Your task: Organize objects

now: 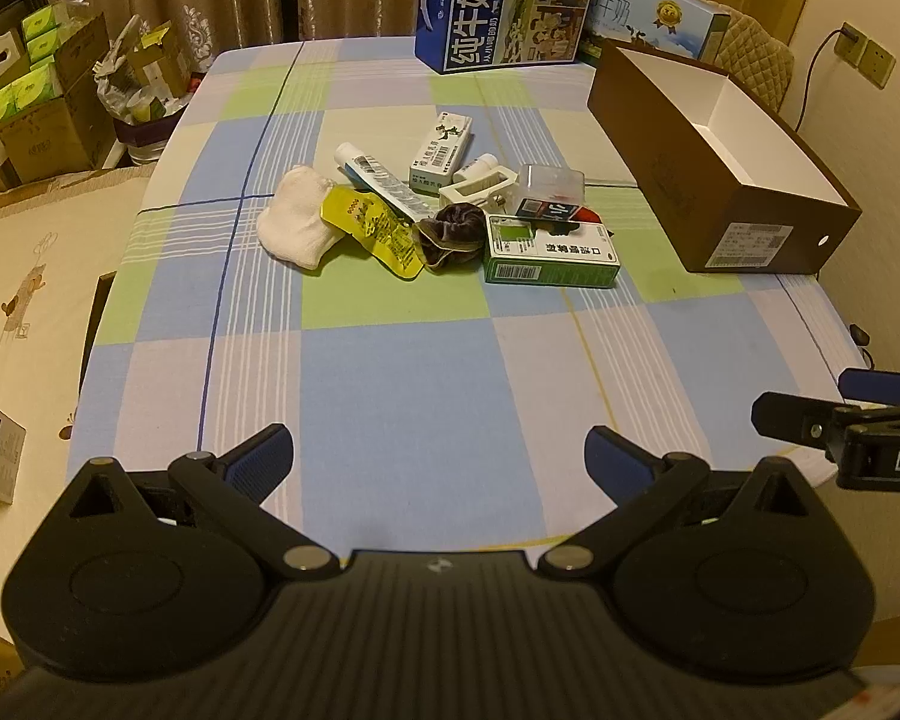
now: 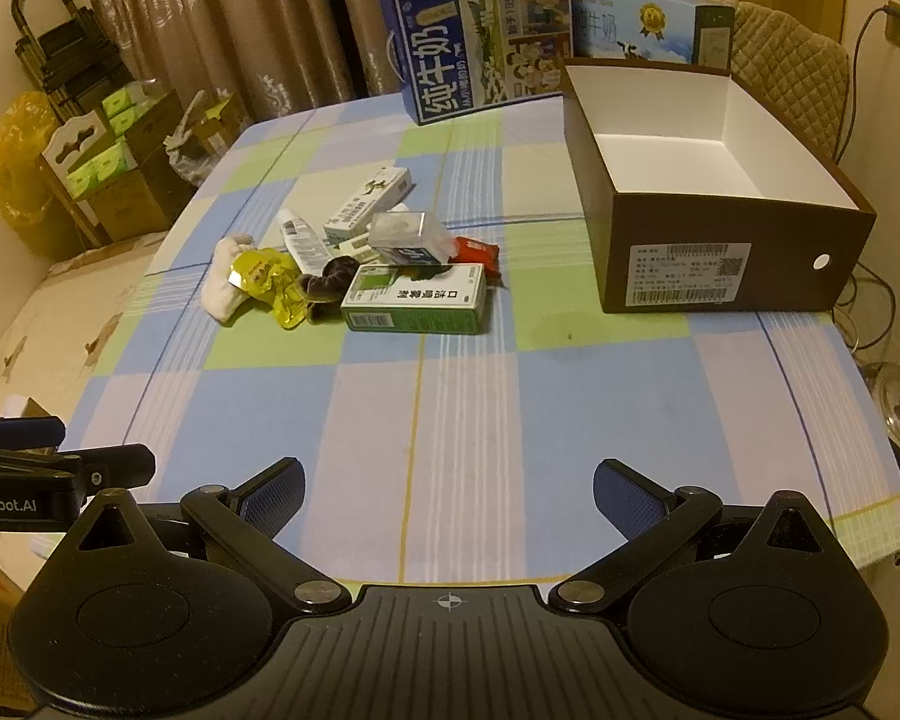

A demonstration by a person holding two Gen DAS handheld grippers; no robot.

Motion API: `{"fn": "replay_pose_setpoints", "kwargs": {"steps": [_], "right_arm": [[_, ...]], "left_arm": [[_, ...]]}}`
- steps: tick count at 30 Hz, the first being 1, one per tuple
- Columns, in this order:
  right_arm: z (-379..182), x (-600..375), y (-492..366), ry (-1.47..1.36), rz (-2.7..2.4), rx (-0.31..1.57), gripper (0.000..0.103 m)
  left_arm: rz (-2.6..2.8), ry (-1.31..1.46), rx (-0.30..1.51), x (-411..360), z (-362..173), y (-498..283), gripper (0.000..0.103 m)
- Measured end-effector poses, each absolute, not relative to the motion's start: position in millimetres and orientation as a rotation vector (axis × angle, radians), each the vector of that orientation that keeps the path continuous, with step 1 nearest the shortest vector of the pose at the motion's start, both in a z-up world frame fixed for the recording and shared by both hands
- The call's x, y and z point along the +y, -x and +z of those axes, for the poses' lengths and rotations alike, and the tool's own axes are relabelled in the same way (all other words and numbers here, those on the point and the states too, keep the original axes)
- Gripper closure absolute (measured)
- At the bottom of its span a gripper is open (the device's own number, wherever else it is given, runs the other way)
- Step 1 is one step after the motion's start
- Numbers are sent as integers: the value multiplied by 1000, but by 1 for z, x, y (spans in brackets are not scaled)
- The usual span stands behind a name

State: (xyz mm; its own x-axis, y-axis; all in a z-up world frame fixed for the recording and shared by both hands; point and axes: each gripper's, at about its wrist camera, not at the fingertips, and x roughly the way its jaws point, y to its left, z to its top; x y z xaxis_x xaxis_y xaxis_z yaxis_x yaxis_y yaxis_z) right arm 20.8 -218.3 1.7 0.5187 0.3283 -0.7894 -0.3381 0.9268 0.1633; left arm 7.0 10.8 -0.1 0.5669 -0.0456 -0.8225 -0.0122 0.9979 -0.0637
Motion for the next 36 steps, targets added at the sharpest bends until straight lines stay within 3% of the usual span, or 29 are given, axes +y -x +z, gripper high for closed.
{"fn": "replay_pose_setpoints", "kwargs": {"steps": [36], "right_arm": [[-1,-220,-66,34,468,953,2]], "left_arm": [[47,94,987,2,-3,-41,1]]}}
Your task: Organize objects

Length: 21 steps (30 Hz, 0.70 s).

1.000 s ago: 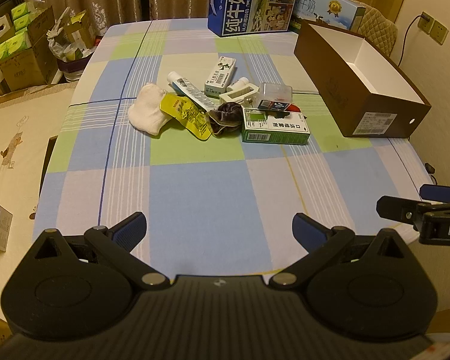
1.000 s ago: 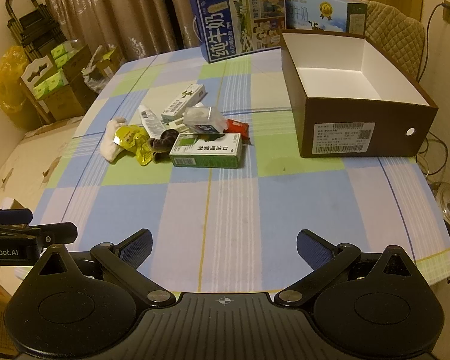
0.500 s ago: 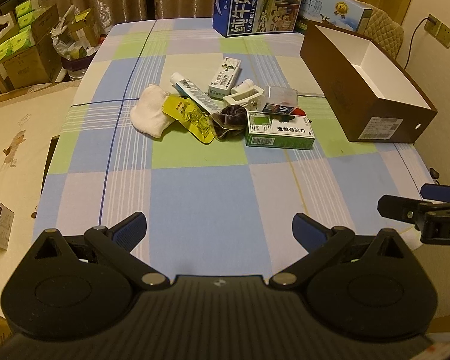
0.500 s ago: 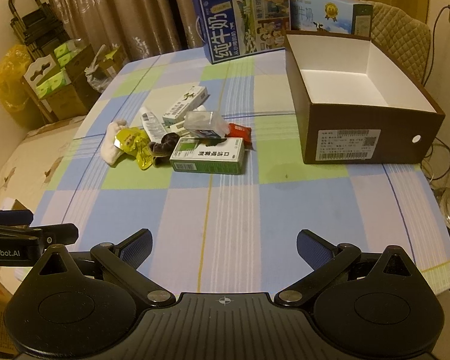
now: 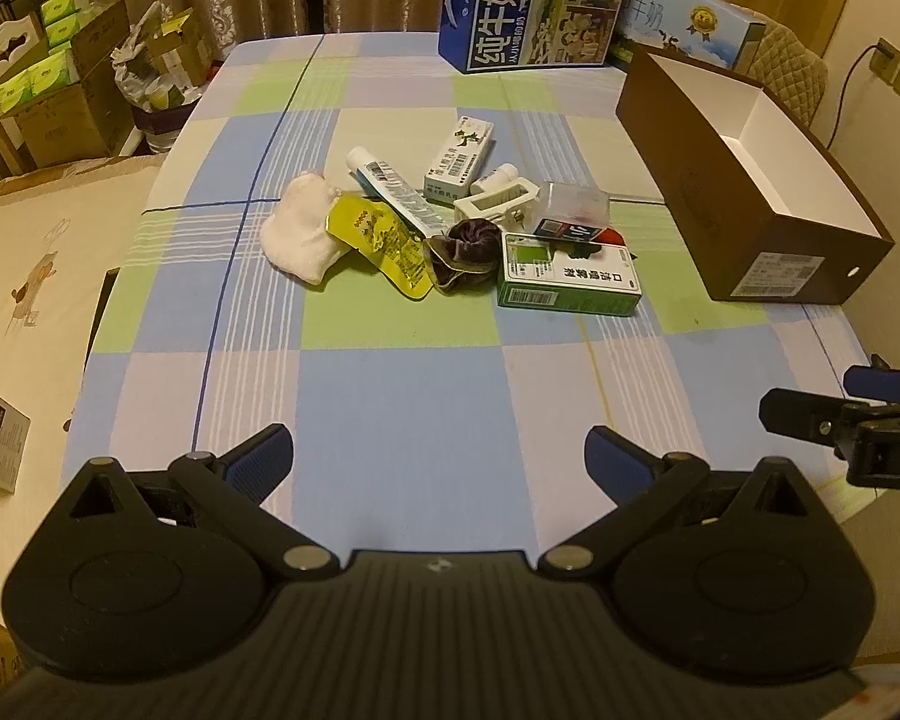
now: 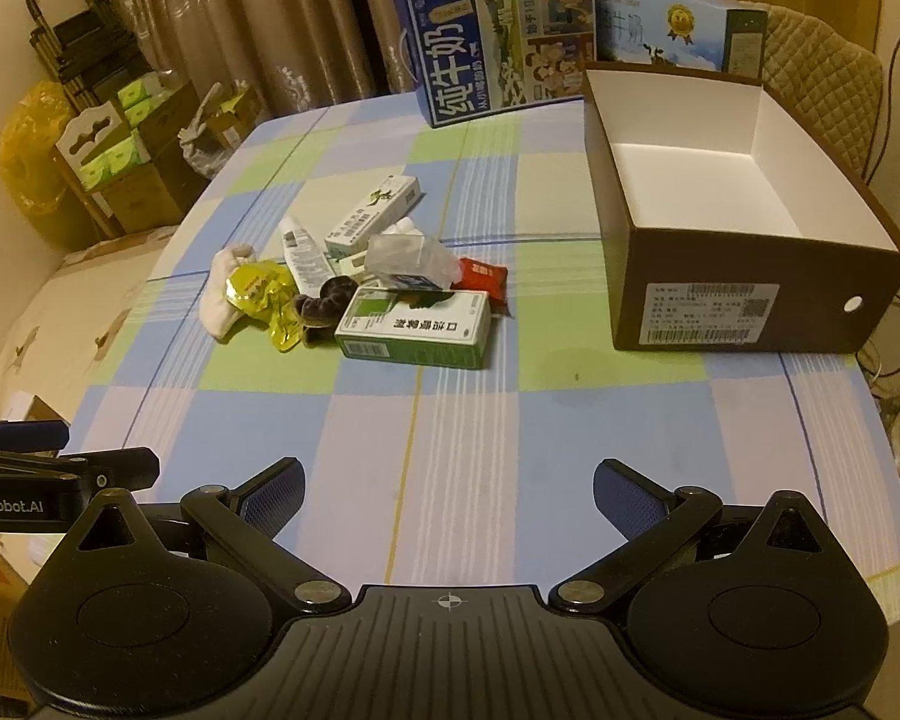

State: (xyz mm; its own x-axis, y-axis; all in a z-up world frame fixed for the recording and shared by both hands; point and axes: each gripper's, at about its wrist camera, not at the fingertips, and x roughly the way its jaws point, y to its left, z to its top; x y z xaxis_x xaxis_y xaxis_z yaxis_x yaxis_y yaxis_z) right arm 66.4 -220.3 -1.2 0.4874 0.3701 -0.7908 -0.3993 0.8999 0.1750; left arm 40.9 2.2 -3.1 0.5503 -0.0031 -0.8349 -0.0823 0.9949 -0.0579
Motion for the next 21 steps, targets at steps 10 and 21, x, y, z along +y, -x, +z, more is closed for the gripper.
{"fn": "replay_pose_setpoints", "kwargs": {"steps": [10,21], "right_arm": [[-3,-223,-94,59,530,945,2],[-4,-230,-131,123,635,887,3]], "left_arm": [[95,105,999,-5,-4,-60,1],[171,144,1001,-21,-6,-86,1]]}}
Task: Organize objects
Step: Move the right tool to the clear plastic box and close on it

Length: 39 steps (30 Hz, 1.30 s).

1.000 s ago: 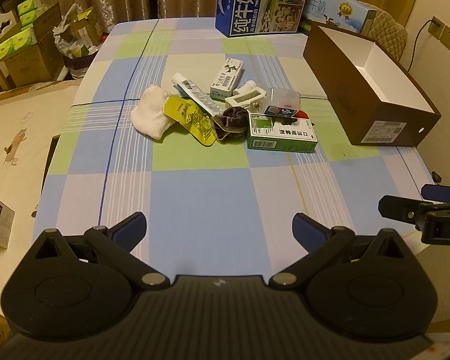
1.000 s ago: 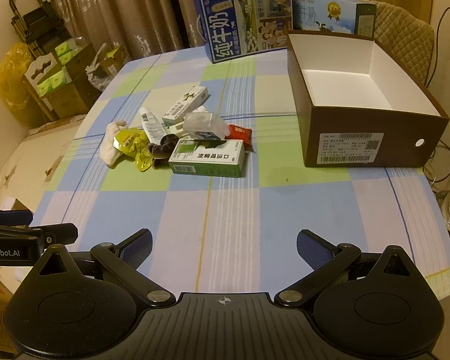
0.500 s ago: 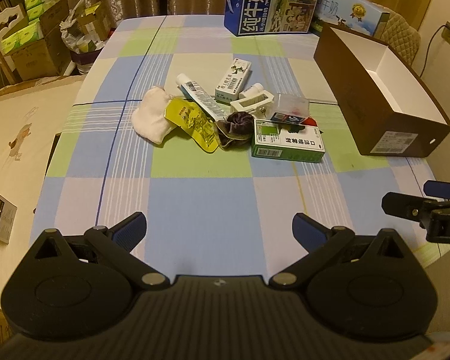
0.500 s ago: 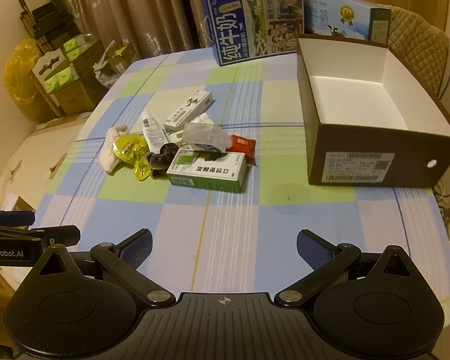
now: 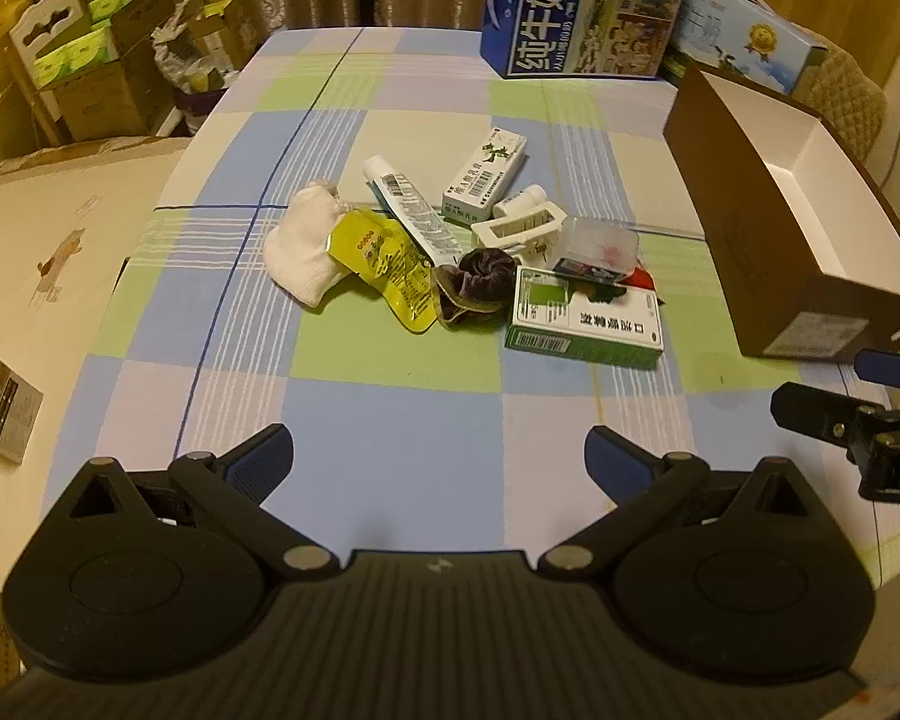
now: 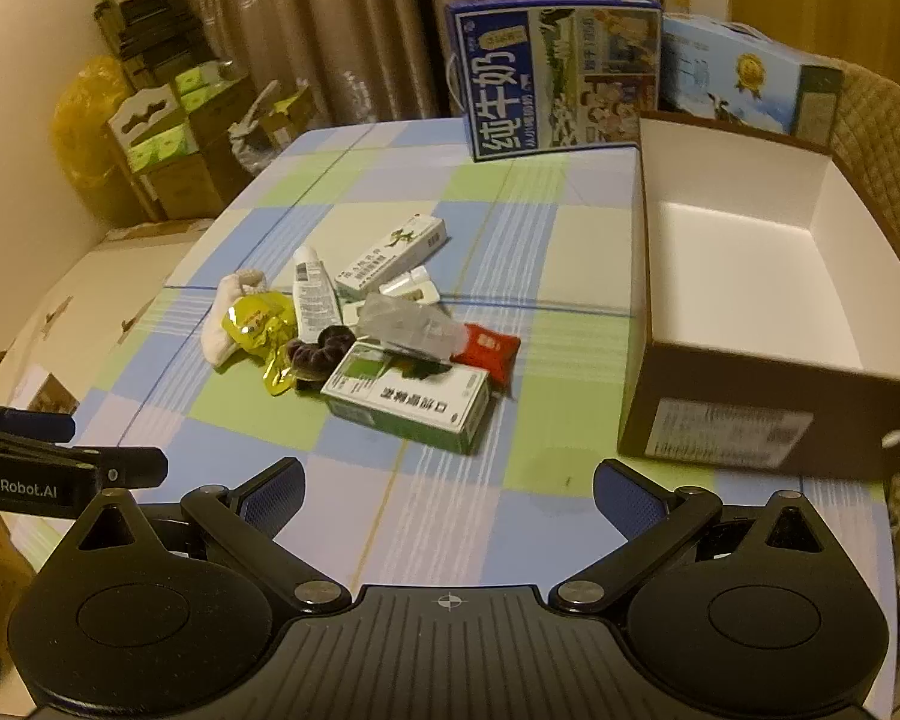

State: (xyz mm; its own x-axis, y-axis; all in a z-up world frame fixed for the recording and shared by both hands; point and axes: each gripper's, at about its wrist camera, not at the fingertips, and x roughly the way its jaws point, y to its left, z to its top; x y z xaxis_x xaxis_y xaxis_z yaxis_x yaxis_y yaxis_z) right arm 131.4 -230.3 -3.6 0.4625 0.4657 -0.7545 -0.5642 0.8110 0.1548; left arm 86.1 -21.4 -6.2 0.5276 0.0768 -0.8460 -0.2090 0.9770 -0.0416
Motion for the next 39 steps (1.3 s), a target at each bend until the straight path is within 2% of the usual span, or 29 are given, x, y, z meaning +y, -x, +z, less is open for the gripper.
{"fn": "replay_pose_setpoints", "kwargs": {"steps": [8,13,20,34,39], "right_arm": [[-9,-236,-154,180,745,865,4],[-14,-235,-168,225,831,851,12],[-22,-228,-182,305,916,802,17],[-44,-189,-188,449,926,735,31],[-51,-166,-190,489,903,714,34]], "left_arm": [[248,185,1009,-38,-9,-100,1],[310,211,1012,-45,-11,-103,1],[405,262,1015,-42,-15,-98,1],[428,321,1036,-1,-37,-101,1],[383,303,1027,21,-41,-117,1]]}}
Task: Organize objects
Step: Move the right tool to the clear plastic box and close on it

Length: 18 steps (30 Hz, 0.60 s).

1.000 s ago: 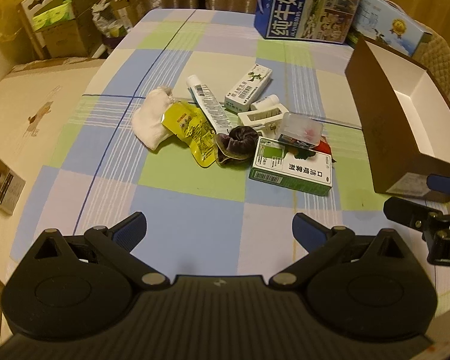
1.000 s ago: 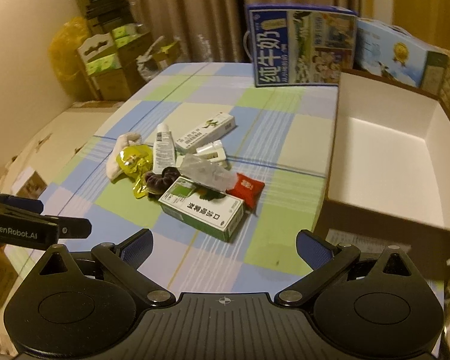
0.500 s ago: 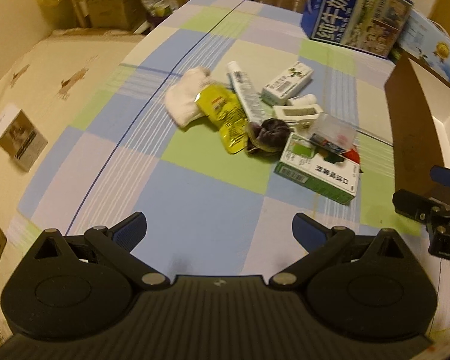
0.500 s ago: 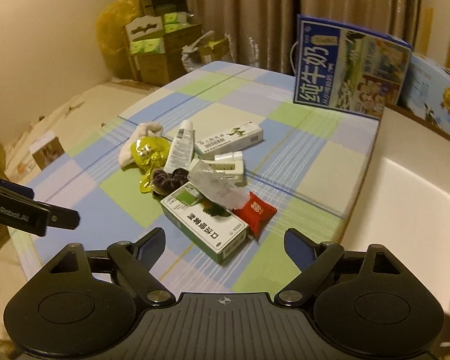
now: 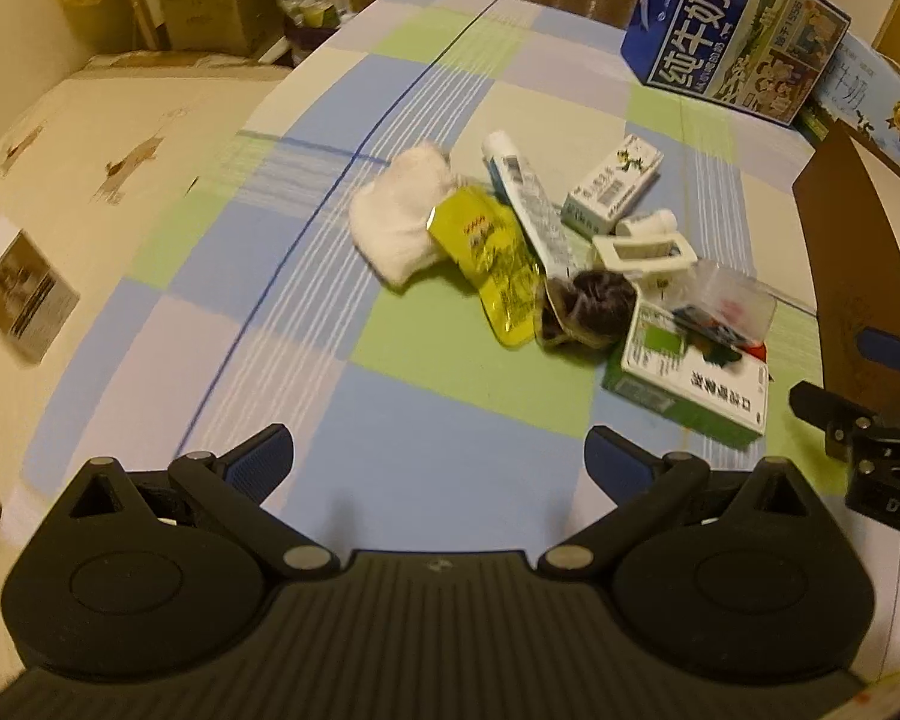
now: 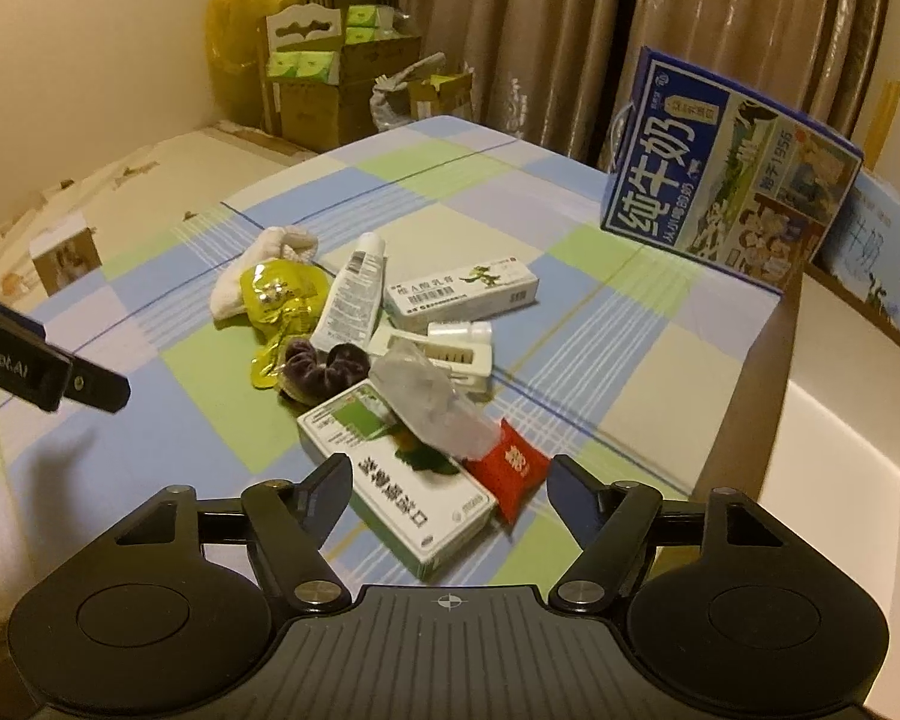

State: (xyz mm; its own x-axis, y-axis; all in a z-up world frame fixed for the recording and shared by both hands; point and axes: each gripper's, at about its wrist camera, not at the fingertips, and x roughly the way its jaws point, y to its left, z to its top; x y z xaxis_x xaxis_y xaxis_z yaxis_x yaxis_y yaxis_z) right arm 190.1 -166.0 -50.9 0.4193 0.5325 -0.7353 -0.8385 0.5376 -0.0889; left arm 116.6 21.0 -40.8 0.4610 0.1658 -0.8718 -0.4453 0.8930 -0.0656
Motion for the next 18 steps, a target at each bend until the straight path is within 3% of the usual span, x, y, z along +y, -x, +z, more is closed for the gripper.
{"fn": "replay_pose_setpoints", "kwargs": {"steps": [11,18], "right_arm": [[-75,-111,-202,607,845,711,36],[-90,-95,-209,674,810,736,50]], "left_arm": [[309,239,1046,73,-58,-146,1],[275,209,1065,99,-71,-163,1]]}}
